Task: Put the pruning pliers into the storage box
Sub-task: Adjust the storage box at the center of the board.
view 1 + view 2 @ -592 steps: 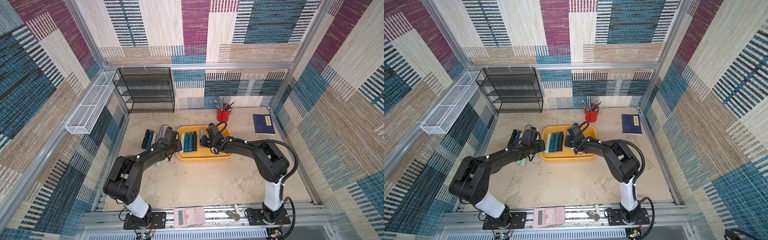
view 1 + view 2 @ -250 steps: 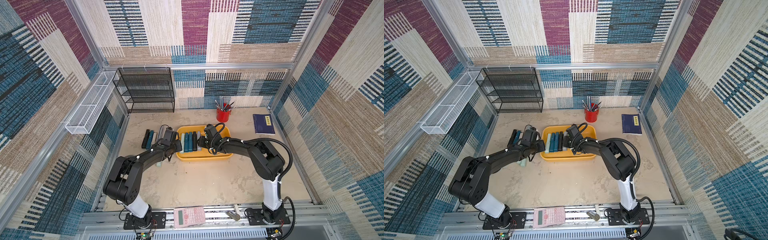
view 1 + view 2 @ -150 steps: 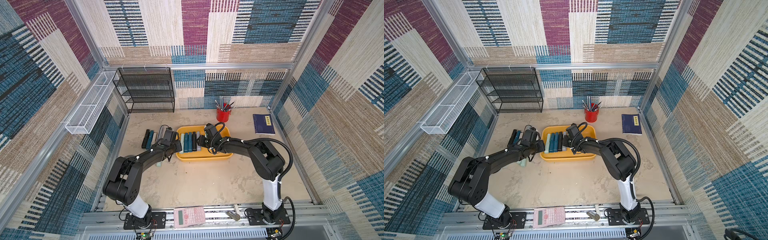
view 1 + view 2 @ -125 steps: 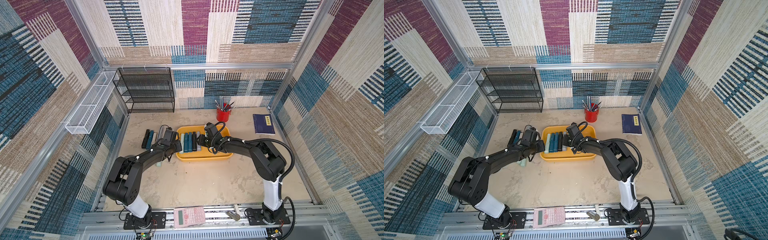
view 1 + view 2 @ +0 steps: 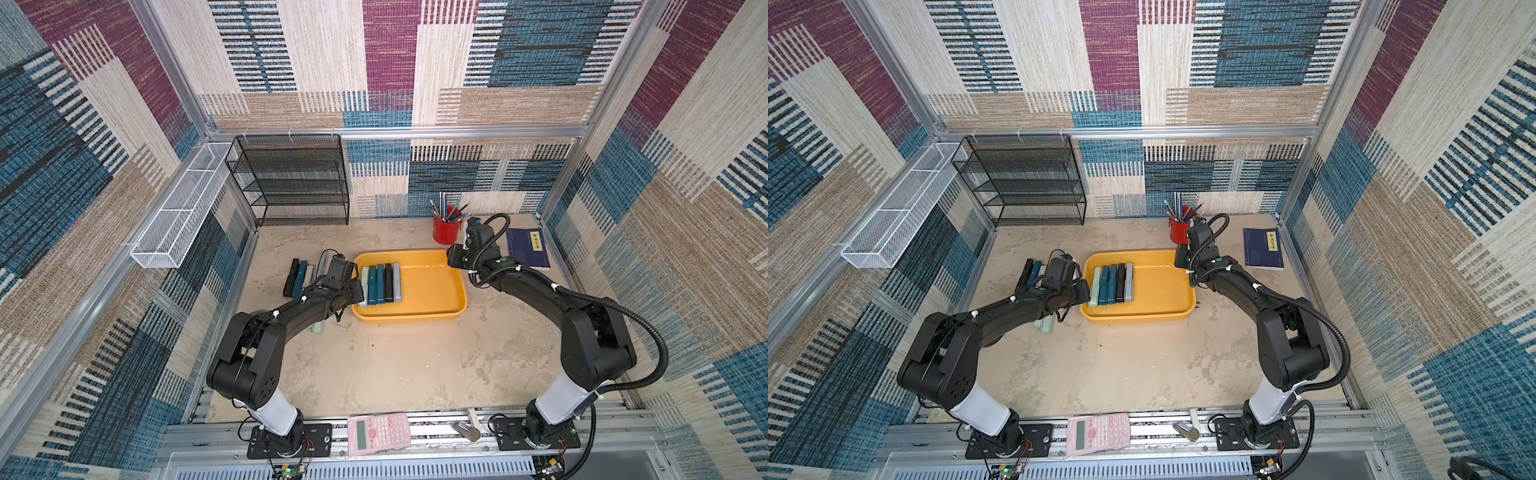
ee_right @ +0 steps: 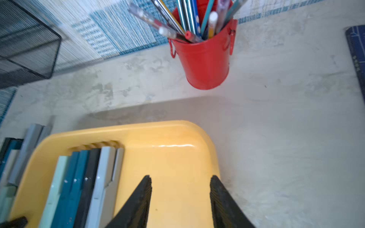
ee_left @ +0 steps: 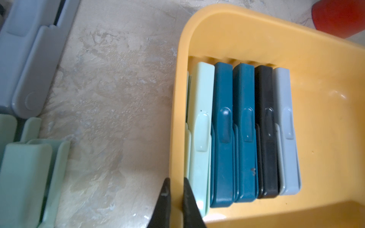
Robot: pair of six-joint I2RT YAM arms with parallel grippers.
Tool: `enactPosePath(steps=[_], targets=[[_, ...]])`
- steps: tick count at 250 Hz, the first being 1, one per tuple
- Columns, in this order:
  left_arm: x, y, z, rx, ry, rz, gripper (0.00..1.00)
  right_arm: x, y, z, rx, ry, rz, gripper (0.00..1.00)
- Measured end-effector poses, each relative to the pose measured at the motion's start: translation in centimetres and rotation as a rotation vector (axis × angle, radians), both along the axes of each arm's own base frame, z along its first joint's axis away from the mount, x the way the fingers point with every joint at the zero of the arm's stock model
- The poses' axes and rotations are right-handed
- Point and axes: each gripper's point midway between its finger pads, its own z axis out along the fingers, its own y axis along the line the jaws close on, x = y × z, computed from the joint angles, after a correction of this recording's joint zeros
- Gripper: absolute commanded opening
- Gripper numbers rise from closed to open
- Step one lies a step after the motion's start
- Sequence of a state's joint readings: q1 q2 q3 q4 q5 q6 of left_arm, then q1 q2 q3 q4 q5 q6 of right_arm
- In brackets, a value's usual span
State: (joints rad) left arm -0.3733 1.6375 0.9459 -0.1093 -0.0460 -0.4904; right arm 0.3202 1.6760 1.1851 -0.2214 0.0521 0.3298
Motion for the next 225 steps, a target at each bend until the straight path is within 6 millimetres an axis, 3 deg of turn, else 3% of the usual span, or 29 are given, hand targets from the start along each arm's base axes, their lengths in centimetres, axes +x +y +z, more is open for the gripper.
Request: enactPosePath(steps=[34, 78, 163, 175, 225], targets=[[0.2, -0.1, 0.0, 0.003, 0.004, -0.001, 0.0, -0.9, -1.7, -3.4, -0.074, 0.091, 0.022, 0.48], [0.3, -0.1, 0.2, 0.009, 0.014, -0.003, 0.0, -1.8, -2.1, -7.2, -0.109, 0.187, 0.039, 0.38], [0.3, -0.1, 0.2, 0.012, 0.023, -0.003, 0.01, -2.0, -2.0, -8.0, -0.101, 0.176, 0.047, 0.13], [0.3, -0.1, 0.1, 0.012, 0.024, -0.004, 0.06, -1.9, -1.9, -8.0, -0.099, 0.172, 0.047, 0.08], [-0.4, 0.3, 0.6, 0.022, 0.023, -0.002, 0.31, -1.8, -2.0, -7.9, -0.094, 0.17, 0.051, 0.03]])
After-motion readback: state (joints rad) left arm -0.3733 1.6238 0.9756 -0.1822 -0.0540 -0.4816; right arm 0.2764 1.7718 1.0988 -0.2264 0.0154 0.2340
